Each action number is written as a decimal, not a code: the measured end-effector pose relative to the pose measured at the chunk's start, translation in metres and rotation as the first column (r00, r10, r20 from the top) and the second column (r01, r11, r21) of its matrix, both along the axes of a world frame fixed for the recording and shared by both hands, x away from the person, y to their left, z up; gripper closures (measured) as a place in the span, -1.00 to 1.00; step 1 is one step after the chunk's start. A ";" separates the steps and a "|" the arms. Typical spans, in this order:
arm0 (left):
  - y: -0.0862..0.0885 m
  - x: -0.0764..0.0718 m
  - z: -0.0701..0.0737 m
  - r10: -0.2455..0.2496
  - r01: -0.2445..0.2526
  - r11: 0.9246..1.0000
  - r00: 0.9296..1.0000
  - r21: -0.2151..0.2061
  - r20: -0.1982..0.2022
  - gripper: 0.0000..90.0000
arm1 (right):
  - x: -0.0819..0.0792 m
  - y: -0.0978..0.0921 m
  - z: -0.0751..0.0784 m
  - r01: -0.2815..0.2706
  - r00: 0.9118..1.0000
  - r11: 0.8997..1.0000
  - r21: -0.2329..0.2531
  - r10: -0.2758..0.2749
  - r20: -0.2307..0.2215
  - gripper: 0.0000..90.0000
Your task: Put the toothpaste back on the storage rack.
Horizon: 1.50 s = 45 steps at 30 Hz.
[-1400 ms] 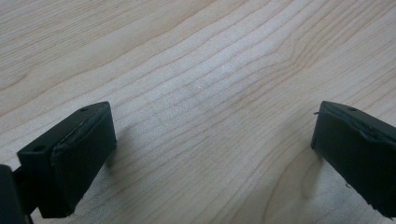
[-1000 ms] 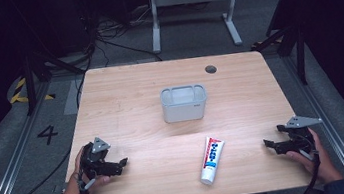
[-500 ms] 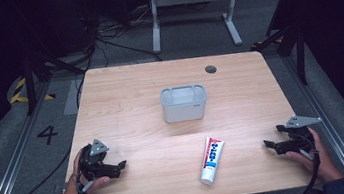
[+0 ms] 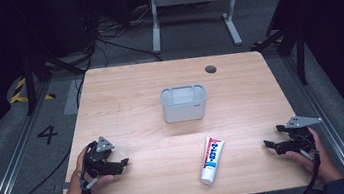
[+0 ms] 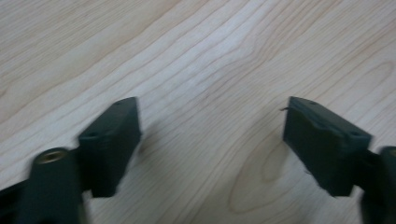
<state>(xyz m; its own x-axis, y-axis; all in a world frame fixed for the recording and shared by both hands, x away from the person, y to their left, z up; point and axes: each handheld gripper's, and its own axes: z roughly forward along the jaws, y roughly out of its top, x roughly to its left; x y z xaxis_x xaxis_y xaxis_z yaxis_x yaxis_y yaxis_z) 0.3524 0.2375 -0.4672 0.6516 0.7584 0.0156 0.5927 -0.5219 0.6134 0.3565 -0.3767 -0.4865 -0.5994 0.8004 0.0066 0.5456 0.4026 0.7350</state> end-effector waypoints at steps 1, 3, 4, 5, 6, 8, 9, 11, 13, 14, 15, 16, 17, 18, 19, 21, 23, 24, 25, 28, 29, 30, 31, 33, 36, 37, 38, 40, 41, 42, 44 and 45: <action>-0.003 0.000 0.001 -0.013 0.013 1.000 1.000 -0.001 0.000 -0.59 | 0.000 0.000 0.000 0.000 1.000 1.000 0.001 0.000 0.001 -0.66; -0.009 -0.001 0.003 -0.027 0.027 1.000 1.000 0.000 0.001 -0.60 | 0.000 0.000 0.000 0.001 1.000 1.000 0.004 -0.001 0.002 -0.66; -0.011 -0.001 0.004 -0.032 0.032 0.999 0.999 0.006 0.009 -0.65 | 0.000 0.000 0.000 0.000 1.000 1.000 0.003 0.000 0.002 -0.66; -0.014 -0.001 0.005 -0.039 0.039 0.999 0.999 0.000 0.008 -0.64 | 0.000 0.000 0.000 0.001 1.000 1.000 0.004 -0.001 0.003 -0.66; -0.017 -0.001 0.006 -0.045 0.045 0.999 0.999 -0.002 0.004 -0.62 | 0.000 0.000 0.000 0.001 1.000 1.000 0.004 -0.001 0.003 -0.66; -0.024 -0.001 0.009 -0.062 0.063 0.998 0.998 -0.006 0.017 -0.63 | 0.000 0.000 0.000 0.001 1.000 1.000 0.004 -0.001 0.003 -0.66; -0.028 -0.001 0.010 -0.073 0.073 0.997 0.997 -0.013 0.014 -0.63 | 0.000 0.000 0.000 0.001 1.000 1.000 0.004 -0.001 0.003 -0.66; -0.033 -0.001 0.012 -0.082 0.082 0.996 0.996 -0.019 0.019 -0.64 | 0.000 0.000 0.000 0.001 1.000 1.000 0.003 -0.001 0.003 -0.66; -0.043 -0.001 0.015 -0.100 0.101 0.995 0.995 -0.024 0.024 -0.63 | 0.000 0.000 0.000 0.001 1.000 1.000 0.003 -0.001 0.003 -0.66; -0.047 0.000 0.016 -0.107 0.108 0.994 0.994 -0.018 0.030 -0.63 | 0.000 0.000 0.000 0.002 1.000 1.000 0.003 -0.002 0.003 -0.66; -0.054 0.000 0.016 -0.112 0.113 0.993 0.993 -0.025 0.028 -0.63 | -0.001 0.000 0.000 0.003 1.000 1.000 0.003 -0.003 0.003 -0.66; -0.057 0.000 0.017 -0.121 0.122 0.992 0.992 -0.020 0.032 -0.63 | -0.001 0.000 0.000 0.003 1.000 1.000 0.003 -0.003 0.003 -0.66; -0.064 0.001 0.018 -0.127 0.128 0.992 0.991 -0.019 0.034 -0.63 | -0.001 0.000 0.000 0.004 1.000 1.000 0.004 -0.004 0.003 -0.66; -0.069 0.001 0.019 -0.130 0.130 0.991 0.991 -0.011 0.031 -0.63 | -0.001 0.000 0.000 0.004 1.000 1.000 0.003 -0.004 0.003 -0.66; -0.073 0.001 0.020 -0.133 0.134 0.991 0.991 -0.019 0.031 -0.63 | -0.001 0.000 0.000 0.005 1.000 1.000 0.003 -0.005 0.003 -0.66; -0.081 0.001 0.022 -0.135 0.136 0.990 0.990 -0.029 0.029 -0.63 | -0.001 0.000 0.000 0.005 1.000 1.000 0.003 -0.005 0.003 -0.66; -0.092 0.001 0.025 -0.138 0.139 0.990 0.990 -0.030 0.032 -0.63 | -0.001 0.000 0.000 0.005 1.000 1.000 0.003 -0.005 0.002 -0.66; -0.096 0.001 0.026 -0.146 0.147 0.988 0.989 -0.038 0.029 -0.63 | -0.001 0.000 0.000 0.005 1.000 1.000 0.003 -0.005 0.002 -0.66; -0.100 0.001 0.027 -0.154 0.155 0.987 0.988 -0.045 0.031 -0.63 | -0.001 0.000 0.000 0.006 1.000 1.000 0.003 -0.006 0.003 -0.66; -0.114 0.001 0.030 -0.176 0.178 0.983 0.984 -0.046 0.028 -0.63 | -0.001 0.000 0.000 0.006 1.000 1.000 0.003 -0.006 0.002 -0.66; -0.118 0.001 0.031 -0.180 0.181 0.982 0.983 -0.045 0.026 -0.63 | -0.001 0.000 0.000 0.007 1.000 1.000 0.003 -0.007 0.002 -0.66; -0.124 0.001 0.033 -0.183 0.184 0.982 0.983 -0.053 0.025 -0.63 | -0.001 0.000 0.000 0.007 1.000 1.000 0.003 -0.007 0.002 -0.66; -0.127 0.001 0.034 -0.185 0.186 0.981 0.983 -0.061 0.020 -0.63 | -0.001 0.000 0.000 0.007 1.000 1.000 0.003 -0.007 0.002 -0.66; -0.139 0.002 0.035 -0.170 0.169 0.984 0.986 -0.062 0.001 -0.62 | -0.001 0.000 0.000 0.008 1.000 1.000 0.003 -0.008 0.002 -0.66; -0.158 0.002 0.035 -0.170 0.169 0.985 0.985 -0.039 -0.023 -0.60 | -0.001 0.000 0.000 0.009 1.000 1.000 0.003 -0.009 0.002 -0.66; -0.161 0.002 0.035 -0.179 0.178 0.983 0.984 -0.038 -0.025 -0.58 | -0.002 0.000 0.000 0.009 1.000 1.000 0.003 -0.009 0.002 -0.66; -0.166 0.001 0.036 -0.192 0.191 0.981 0.981 -0.032 -0.029 -0.58 | -0.002 0.000 0.000 0.010 1.000 1.000 0.003 -0.010 0.002 -0.66; -0.176 0.000 0.037 -0.203 0.202 0.979 0.979 -0.027 -0.027 -0.59 | -0.002 0.000 0.000 0.012 1.000 1.000 0.003 -0.012 0.001 -0.66; -0.180 0.000 0.038 -0.211 0.210 0.977 0.977 -0.031 -0.033 -0.59 | -0.002 0.000 0.000 0.011 1.000 1.000 0.001 -0.011 0.001 -0.66; -0.185 0.000 0.039 -0.213 0.212 0.977 0.976 -0.035 -0.041 -0.59 | -0.002 0.000 0.000 0.012 1.000 1.000 0.003 -0.012 0.001 -0.66; -0.192 -0.001 0.040 -0.210 0.208 0.978 0.976 -0.033 -0.062 -0.59 | -0.002 0.000 0.000 0.012 1.000 1.000 0.003 -0.012 0.001 -0.66; -0.197 -0.001 0.039 -0.223 0.222 0.975 0.972 -0.026 -0.075 -0.59 | -0.002 0.000 0.000 0.013 1.000 1.000 0.003 -0.013 0.001 -0.66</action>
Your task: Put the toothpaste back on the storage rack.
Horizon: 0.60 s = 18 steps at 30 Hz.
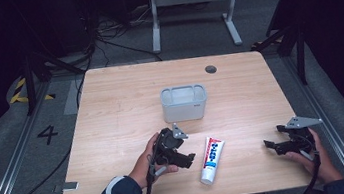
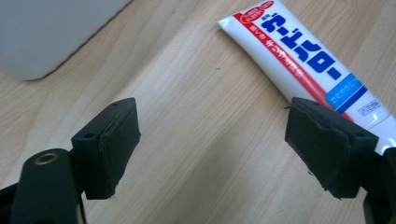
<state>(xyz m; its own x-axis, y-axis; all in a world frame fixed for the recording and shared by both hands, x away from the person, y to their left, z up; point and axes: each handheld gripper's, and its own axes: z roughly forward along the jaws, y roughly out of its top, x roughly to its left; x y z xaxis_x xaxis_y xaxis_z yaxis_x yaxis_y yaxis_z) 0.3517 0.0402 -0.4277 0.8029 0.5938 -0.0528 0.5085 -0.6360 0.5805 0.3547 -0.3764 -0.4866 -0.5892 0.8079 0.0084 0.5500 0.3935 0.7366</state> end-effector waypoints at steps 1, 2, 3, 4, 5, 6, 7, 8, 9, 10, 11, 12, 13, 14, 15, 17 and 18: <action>-0.003 0.000 0.000 -0.003 0.003 1.000 1.000 0.008 -0.005 -0.59 | 0.000 0.000 0.000 0.000 1.000 1.000 0.000 0.000 0.000 -0.66; -0.006 0.000 0.000 -0.008 0.008 1.000 1.000 0.012 -0.007 -0.59 | 0.000 0.000 0.000 0.001 1.000 1.000 0.000 -0.001 0.000 -0.66; -0.010 0.000 -0.001 -0.017 0.017 1.000 1.000 0.023 -0.009 -0.59 | 0.000 0.000 0.000 0.000 1.000 1.000 0.000 0.000 0.000 -0.66; -0.015 0.001 -0.001 -0.021 0.022 0.999 1.000 0.023 -0.024 -0.59 | 0.000 0.000 0.000 0.000 1.000 1.000 0.000 0.000 0.000 -0.66; -0.018 0.002 -0.002 -0.029 0.029 0.999 0.999 0.025 -0.028 -0.59 | 0.000 0.000 0.000 0.001 1.000 1.000 0.000 -0.001 0.000 -0.66; -0.022 0.002 -0.002 -0.039 0.040 0.999 0.999 0.026 -0.037 -0.59 | 0.000 0.000 0.000 0.000 1.000 1.000 0.000 0.000 0.000 -0.66; -0.024 0.002 -0.002 -0.047 0.049 0.998 0.998 0.032 -0.042 -0.59 | 0.000 0.000 0.000 0.001 1.000 1.000 0.000 -0.001 0.000 -0.66; -0.028 0.002 -0.003 -0.049 0.050 0.998 0.998 0.035 -0.043 -0.59 | 0.000 0.000 0.000 0.000 1.000 1.000 0.000 0.000 0.000 -0.66; -0.032 0.002 -0.003 -0.053 0.055 0.998 0.997 0.040 -0.047 -0.59 | 0.000 0.000 0.000 0.000 1.000 1.000 0.000 0.000 0.000 -0.66; -0.035 0.002 -0.003 -0.058 0.060 0.997 0.997 0.044 -0.052 -0.59 | 0.000 0.000 0.000 0.000 1.000 1.000 0.000 0.000 0.000 -0.66; -0.038 0.003 -0.003 -0.059 0.062 0.997 0.997 0.045 -0.056 -0.59 | 0.000 0.000 0.000 0.000 1.000 1.000 0.000 0.000 0.000 -0.66; -0.041 0.003 -0.004 -0.057 0.059 0.997 0.997 0.046 -0.055 -0.59 | 0.000 0.000 0.000 0.000 1.000 1.000 0.000 0.000 0.000 -0.66; -0.044 0.003 -0.004 -0.061 0.064 0.997 0.996 0.050 -0.059 -0.59 | 0.000 0.000 0.000 0.000 1.000 1.000 0.000 0.000 0.000 -0.66; -0.047 0.003 -0.004 -0.062 0.065 0.997 0.996 0.046 -0.064 -0.59 | 0.000 0.000 0.000 0.000 1.000 1.000 0.000 0.000 0.000 -0.66; -0.049 0.003 -0.004 -0.066 0.070 0.996 0.995 0.049 -0.070 -0.59 | 0.000 0.000 0.000 0.000 1.000 1.000 0.000 0.000 0.000 -0.66; -0.054 0.004 -0.005 -0.073 0.076 0.996 0.994 0.040 -0.076 -0.61 | 0.000 0.000 0.000 0.000 1.000 1.000 0.000 0.000 0.000 -0.66; -0.056 0.005 -0.006 -0.074 0.077 0.996 0.994 0.035 -0.083 -0.61 | 0.000 0.000 0.000 0.001 1.000 1.000 0.000 -0.001 0.000 -0.66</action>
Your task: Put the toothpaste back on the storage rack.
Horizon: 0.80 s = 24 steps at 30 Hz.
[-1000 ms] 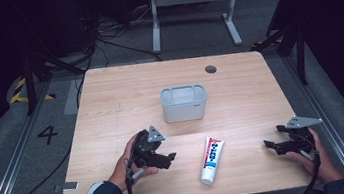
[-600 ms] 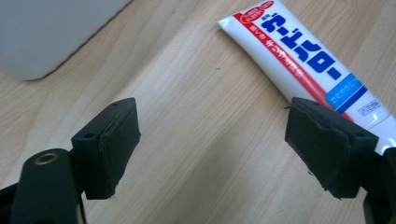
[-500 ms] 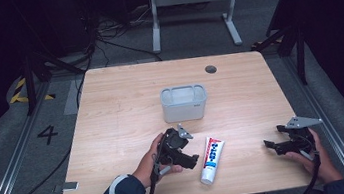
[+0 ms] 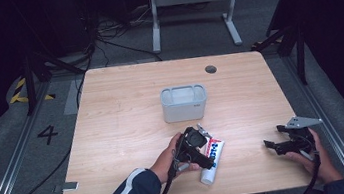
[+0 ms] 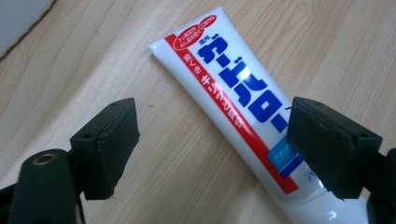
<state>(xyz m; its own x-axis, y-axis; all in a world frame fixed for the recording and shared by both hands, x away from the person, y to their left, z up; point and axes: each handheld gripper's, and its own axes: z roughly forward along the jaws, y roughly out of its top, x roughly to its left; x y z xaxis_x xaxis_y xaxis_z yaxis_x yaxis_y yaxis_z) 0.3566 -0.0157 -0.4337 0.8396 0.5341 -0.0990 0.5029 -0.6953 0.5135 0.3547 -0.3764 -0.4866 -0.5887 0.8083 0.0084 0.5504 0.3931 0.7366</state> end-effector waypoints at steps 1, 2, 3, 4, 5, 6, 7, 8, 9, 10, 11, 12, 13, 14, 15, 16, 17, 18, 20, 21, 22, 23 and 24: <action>-0.001 0.000 0.000 0.000 0.000 1.000 1.000 0.002 -0.004 -0.62 | 0.000 0.000 0.000 0.000 1.000 1.000 0.000 0.000 0.000 -0.66; -0.003 0.001 -0.001 0.003 -0.003 1.000 1.000 -0.008 -0.008 -0.62 | 0.000 0.000 0.000 0.000 1.000 1.000 0.000 0.000 0.000 -0.66; -0.004 0.001 -0.002 0.012 -0.012 1.000 1.000 -0.012 -0.021 -0.62 | 0.000 0.000 0.000 0.000 1.000 1.000 0.000 0.000 0.000 -0.66; -0.005 0.002 -0.003 0.011 -0.011 1.000 1.000 -0.015 -0.026 -0.62 | 0.000 0.000 0.000 0.000 1.000 1.000 0.000 0.000 0.000 -0.66; -0.005 0.002 -0.003 0.011 -0.011 1.000 1.000 -0.015 -0.026 -0.62 | 0.000 0.000 0.000 0.000 1.000 1.000 0.000 0.000 0.000 -0.66; -0.008 0.003 -0.005 0.013 -0.014 1.000 0.999 -0.020 -0.043 -0.62 | 0.000 0.000 0.000 0.000 1.000 1.000 0.000 0.000 0.000 -0.66; -0.009 0.004 -0.006 0.012 -0.013 1.000 0.999 -0.019 -0.046 -0.63 | 0.000 0.000 0.000 0.000 1.000 1.000 0.000 0.000 0.000 -0.66; -0.011 0.004 -0.007 0.014 -0.015 1.000 0.998 -0.017 -0.056 -0.63 | 0.000 0.000 0.000 0.000 1.000 1.000 0.000 0.000 0.000 -0.66; -0.013 0.004 -0.009 0.010 -0.011 1.000 0.998 -0.019 -0.057 -0.63 | 0.000 0.000 0.000 0.000 1.000 1.000 0.000 0.000 0.000 -0.66; -0.014 0.005 -0.010 0.009 -0.010 1.000 0.998 -0.011 -0.062 -0.63 | 0.000 0.000 0.000 0.000 1.000 1.000 0.000 0.000 0.000 -0.66; -0.016 0.005 -0.013 0.012 -0.013 1.000 0.998 -0.014 -0.062 -0.64 | 0.000 0.000 0.000 0.000 1.000 1.000 0.000 0.000 0.000 -0.66; -0.018 0.006 -0.014 0.016 -0.017 1.000 0.997 -0.008 -0.069 -0.64 | 0.000 0.000 0.000 0.000 1.000 1.000 0.000 0.000 0.000 -0.66; -0.020 0.008 -0.017 0.019 -0.019 1.000 0.997 0.004 -0.077 -0.64 | 0.000 0.000 0.000 0.000 1.000 1.000 0.000 0.000 0.000 -0.66; -0.021 0.009 -0.019 0.022 -0.021 1.000 0.996 0.010 -0.085 -0.64 | 0.000 0.000 0.000 0.000 1.000 1.000 0.000 0.000 0.000 -0.66; -0.022 0.010 -0.020 0.024 -0.023 1.000 0.996 0.016 -0.090 -0.65 | 0.000 0.000 0.000 0.000 1.000 1.000 0.000 0.000 0.000 -0.66; -0.024 0.010 -0.022 0.029 -0.027 0.999 0.994 0.022 -0.103 -0.65 | 0.000 0.000 0.000 0.000 1.000 1.000 0.000 0.000 0.000 -0.66; -0.026 0.010 -0.023 0.035 -0.034 0.999 0.995 0.020 -0.088 -0.66 | 0.000 0.000 0.000 0.000 1.000 1.000 0.000 0.000 0.000 -0.66; -0.026 0.011 -0.024 0.035 -0.033 0.999 0.996 0.023 -0.083 -0.65 | 0.000 0.000 0.000 0.000 1.000 1.000 0.000 0.000 0.000 -0.66; -0.029 0.011 -0.024 0.045 -0.043 0.999 0.996 0.028 -0.074 -0.64 | 0.000 0.000 0.000 0.000 1.000 1.000 0.000 0.000 0.000 -0.66; -0.029 0.011 -0.024 0.045 -0.043 0.999 0.996 0.028 -0.074 -0.64 | 0.000 0.000 0.000 0.000 1.000 1.000 0.000 0.000 0.000 -0.66; -0.031 0.012 -0.024 0.036 -0.033 0.999 0.998 0.040 -0.053 -0.63 | 0.000 0.000 0.000 0.000 1.000 1.000 0.000 0.000 0.000 -0.66; -0.032 0.010 -0.023 0.040 -0.037 0.998 0.998 0.047 -0.055 -0.60 | 0.000 0.000 0.000 -0.001 1.000 1.000 0.000 0.001 0.000 -0.66; -0.032 0.010 -0.023 0.035 -0.032 0.998 0.998 0.053 -0.046 -0.58 | 0.000 0.000 0.000 0.000 1.000 1.000 0.000 0.000 0.000 -0.66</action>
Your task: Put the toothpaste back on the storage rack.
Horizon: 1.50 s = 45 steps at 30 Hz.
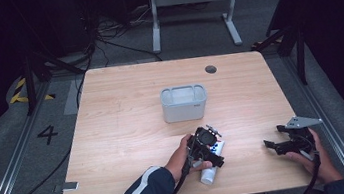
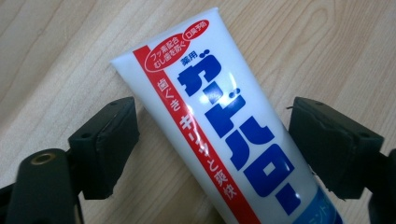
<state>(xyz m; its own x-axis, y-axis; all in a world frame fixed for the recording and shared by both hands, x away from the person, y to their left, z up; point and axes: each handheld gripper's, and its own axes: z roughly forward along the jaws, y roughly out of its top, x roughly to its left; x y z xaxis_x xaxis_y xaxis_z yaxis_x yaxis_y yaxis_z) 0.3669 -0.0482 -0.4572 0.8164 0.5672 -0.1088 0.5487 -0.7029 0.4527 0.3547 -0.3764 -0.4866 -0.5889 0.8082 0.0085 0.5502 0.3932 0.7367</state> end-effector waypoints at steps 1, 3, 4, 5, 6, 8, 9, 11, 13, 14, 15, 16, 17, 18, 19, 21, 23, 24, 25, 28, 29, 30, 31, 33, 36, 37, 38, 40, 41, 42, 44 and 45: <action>-0.001 0.000 0.001 -0.004 0.004 1.000 1.000 0.004 0.003 -0.56 | 0.000 0.000 0.000 0.000 1.000 1.000 0.000 0.000 0.000 -0.66; -0.001 -0.001 0.002 0.001 -0.001 1.000 1.000 0.000 0.006 -0.43 | 0.000 0.000 0.000 0.000 1.000 1.000 0.000 0.000 0.000 -0.66; -0.001 -0.001 0.003 0.003 -0.003 1.000 1.000 0.003 -0.001 -0.35 | 0.000 0.000 0.000 0.000 1.000 1.000 0.000 0.000 0.000 -0.66; -0.001 -0.002 0.003 -0.003 0.003 1.000 1.000 0.001 -0.001 -0.27 | 0.000 0.000 0.000 0.000 1.000 1.000 0.000 0.000 0.000 -0.66; 0.000 -0.002 0.004 -0.024 0.024 1.000 1.000 0.008 -0.009 -0.20 | 0.000 0.000 0.000 0.000 1.000 1.000 0.000 0.000 0.000 -0.66; 0.001 -0.002 0.004 -0.030 0.030 1.000 1.000 -0.002 -0.010 -0.08 | 0.000 0.000 0.000 0.000 1.000 1.000 0.000 0.000 0.000 -0.66; 0.001 -0.002 0.004 -0.029 0.028 1.000 1.000 -0.003 -0.012 -0.04 | 0.000 0.000 0.000 0.000 1.000 1.000 0.000 0.000 0.000 -0.66; 0.003 -0.001 0.006 -0.039 0.039 0.999 0.999 0.006 -0.028 0.02 | 0.000 0.000 0.000 0.000 1.000 1.000 0.000 0.000 0.000 -0.66; 0.004 0.000 0.006 -0.038 0.038 0.999 0.999 0.004 -0.039 0.07 | 0.000 0.000 0.000 0.000 1.000 1.000 0.000 0.000 0.000 -0.66; 0.004 0.000 0.006 -0.038 0.038 0.999 0.999 0.004 -0.039 0.10 | 0.000 0.000 0.000 0.000 1.000 1.000 0.000 0.000 0.000 -0.66; 0.004 0.001 0.007 -0.055 0.055 0.998 0.997 0.002 -0.051 0.13 | 0.000 0.000 0.000 0.000 1.000 1.000 0.000 0.000 0.000 -0.66; 0.004 0.001 0.007 -0.070 0.070 0.998 0.996 0.003 -0.046 0.15 | 0.000 0.000 0.000 0.000 1.000 1.000 0.000 0.000 0.000 -0.66; 0.004 0.001 0.007 -0.070 0.070 0.998 0.996 0.003 -0.046 0.17 | 0.000 0.000 0.000 0.000 1.000 1.000 0.000 0.000 0.000 -0.66; 0.004 0.000 0.008 -0.080 0.080 0.997 0.996 0.008 -0.044 0.20 | 0.000 0.000 0.000 0.000 1.000 1.000 0.000 0.000 0.000 -0.66; 0.003 0.000 0.009 -0.085 0.086 0.996 0.996 0.010 -0.038 0.23 | 0.000 0.000 0.000 0.000 1.000 1.000 0.000 0.000 0.000 -0.66; 0.003 -0.001 0.010 -0.092 0.093 0.996 0.995 0.013 -0.036 0.28 | 0.000 0.000 0.000 0.000 1.000 1.000 0.000 0.000 0.000 -0.66; 0.003 -0.001 0.011 -0.105 0.105 0.994 0.994 0.014 -0.027 0.31 | 0.000 0.000 0.000 0.000 1.000 1.000 0.000 0.000 0.000 -0.66; 0.004 -0.002 0.012 -0.108 0.108 0.994 0.994 0.017 -0.027 0.33 | 0.000 0.000 0.000 0.000 1.000 1.000 0.000 0.000 0.000 -0.66; 0.004 -0.002 0.012 -0.110 0.110 0.994 0.994 0.016 -0.022 0.34 | 0.000 0.000 0.000 0.000 1.000 1.000 0.000 0.000 0.000 -0.66; 0.005 -0.003 0.013 -0.120 0.121 0.993 0.993 0.012 -0.019 0.37 | 0.000 0.000 0.000 0.000 1.000 1.000 0.000 0.000 0.000 -0.66; 0.005 -0.003 0.013 -0.126 0.126 0.992 0.992 0.011 -0.017 0.38 | 0.000 0.000 0.000 0.000 1.000 1.000 0.000 0.000 0.000 -0.66; 0.005 -0.004 0.014 -0.133 0.133 0.991 0.991 0.011 -0.015 0.38 | 0.000 0.000 0.000 0.000 1.000 1.000 0.000 0.000 0.000 -0.66; 0.006 -0.004 0.014 -0.131 0.131 0.991 0.991 0.006 -0.016 0.39 | 0.000 0.000 0.000 0.000 1.000 1.000 0.000 0.000 0.000 -0.66; 0.007 -0.005 0.016 -0.147 0.147 0.989 0.989 0.001 -0.009 0.39 | 0.000 0.000 0.000 0.000 1.000 1.000 0.000 0.000 0.000 -0.66; 0.010 -0.007 0.019 -0.150 0.150 0.989 0.989 -0.012 0.005 0.40 | 0.000 0.000 0.000 0.000 1.000 1.000 0.000 0.000 0.000 -0.66; 0.012 -0.007 0.021 -0.151 0.151 0.988 0.988 -0.018 0.015 0.40 | 0.000 0.000 0.000 0.000 1.000 1.000 0.000 0.000 0.000 -0.66; 0.012 -0.007 0.021 -0.151 0.151 0.988 0.988 -0.018 0.015 0.40 | 0.000 0.000 0.000 0.000 1.000 1.000 0.000 0.000 0.000 -0.66; 0.014 -0.007 0.025 -0.154 0.154 0.988 0.988 -0.028 0.026 0.41 | 0.000 0.000 0.000 0.000 1.000 1.000 0.000 0.000 0.000 -0.66; 0.018 -0.007 0.029 -0.155 0.156 0.987 0.987 -0.048 0.032 0.41 | 0.000 0.000 0.000 -0.001 1.000 1.000 0.000 0.001 0.000 -0.66; 0.018 -0.007 0.029 -0.155 0.156 0.987 0.987 -0.048 0.032 0.41 | 0.000 0.000 0.000 -0.001 1.000 1.000 0.000 0.001 0.000 -0.66; 0.021 -0.006 0.033 -0.158 0.161 0.984 0.986 -0.072 0.049 0.42 | 0.000 0.000 0.000 -0.001 1.000 1.000 0.000 0.001 0.000 -0.66; 0.023 -0.005 0.036 -0.164 0.168 0.983 0.985 -0.077 0.055 0.42 | 0.000 0.000 0.000 -0.001 1.000 1.000 0.000 0.001 0.000 -0.66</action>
